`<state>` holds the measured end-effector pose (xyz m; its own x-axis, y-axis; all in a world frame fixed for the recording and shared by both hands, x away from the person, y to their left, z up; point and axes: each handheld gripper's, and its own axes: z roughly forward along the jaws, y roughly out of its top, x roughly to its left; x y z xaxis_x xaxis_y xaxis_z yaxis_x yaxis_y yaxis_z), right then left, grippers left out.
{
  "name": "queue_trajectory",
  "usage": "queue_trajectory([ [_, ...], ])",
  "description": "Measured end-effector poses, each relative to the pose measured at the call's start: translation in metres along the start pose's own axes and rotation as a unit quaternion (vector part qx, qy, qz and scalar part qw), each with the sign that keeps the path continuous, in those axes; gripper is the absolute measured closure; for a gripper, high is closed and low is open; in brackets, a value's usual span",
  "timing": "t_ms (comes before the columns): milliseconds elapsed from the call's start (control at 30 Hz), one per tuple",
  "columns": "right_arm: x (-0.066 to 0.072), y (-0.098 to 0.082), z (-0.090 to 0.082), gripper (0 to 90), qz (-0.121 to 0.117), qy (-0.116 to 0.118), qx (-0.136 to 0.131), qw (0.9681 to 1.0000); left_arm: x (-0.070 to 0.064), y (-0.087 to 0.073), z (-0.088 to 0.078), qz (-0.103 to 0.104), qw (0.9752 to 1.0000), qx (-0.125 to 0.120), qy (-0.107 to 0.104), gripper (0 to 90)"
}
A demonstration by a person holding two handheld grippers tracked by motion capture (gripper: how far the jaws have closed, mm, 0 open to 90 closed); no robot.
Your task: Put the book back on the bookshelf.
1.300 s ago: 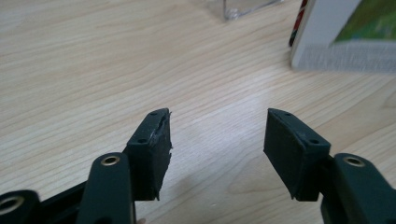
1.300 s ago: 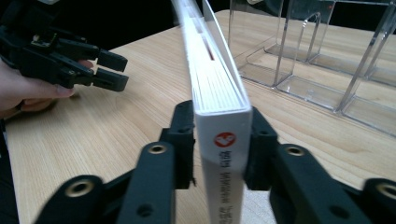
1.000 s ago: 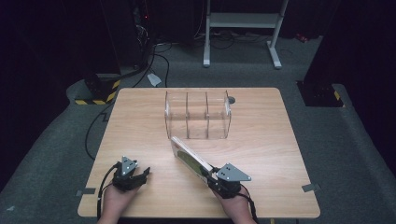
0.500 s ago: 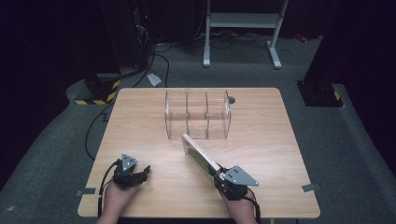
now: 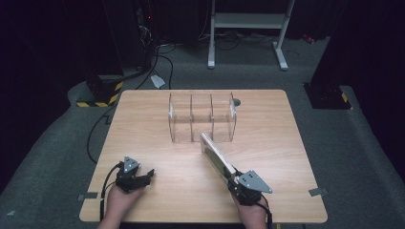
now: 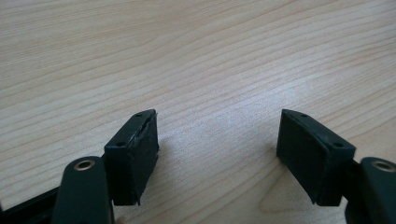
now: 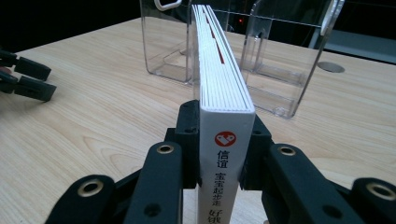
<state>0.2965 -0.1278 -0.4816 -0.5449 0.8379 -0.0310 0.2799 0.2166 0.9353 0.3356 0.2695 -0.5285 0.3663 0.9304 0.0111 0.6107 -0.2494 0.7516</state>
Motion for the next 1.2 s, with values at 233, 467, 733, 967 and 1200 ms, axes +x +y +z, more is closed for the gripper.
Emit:
queue_trajectory([
  [233,0.000,0.000,0.000,72.6,0.006,-0.014,0.008,0.9998,0.000,0.000,0.000,0.001,1.0000,-0.002,0.000,29.7],
  [467,-0.002,0.002,0.000,67.5,0.017,-0.018,0.006,0.9997,-0.001,0.000,0.000,0.000,1.0000,-0.002,0.000,29.8],
  [733,-0.003,0.008,0.009,64.5,0.027,-0.009,0.013,0.9995,-0.001,0.000,0.000,-0.002,1.0000,-0.001,0.000,29.8],
  [967,-0.004,0.010,0.011,74.7,0.020,-0.013,0.017,0.9996,-0.001,0.000,0.000,-0.002,1.0000,-0.001,-0.001,29.8],
  [1200,-0.004,0.011,0.011,75.4,0.023,-0.014,0.014,0.9995,-0.002,-0.001,-0.001,0.000,1.0000,-0.002,-0.001,29.8],
])
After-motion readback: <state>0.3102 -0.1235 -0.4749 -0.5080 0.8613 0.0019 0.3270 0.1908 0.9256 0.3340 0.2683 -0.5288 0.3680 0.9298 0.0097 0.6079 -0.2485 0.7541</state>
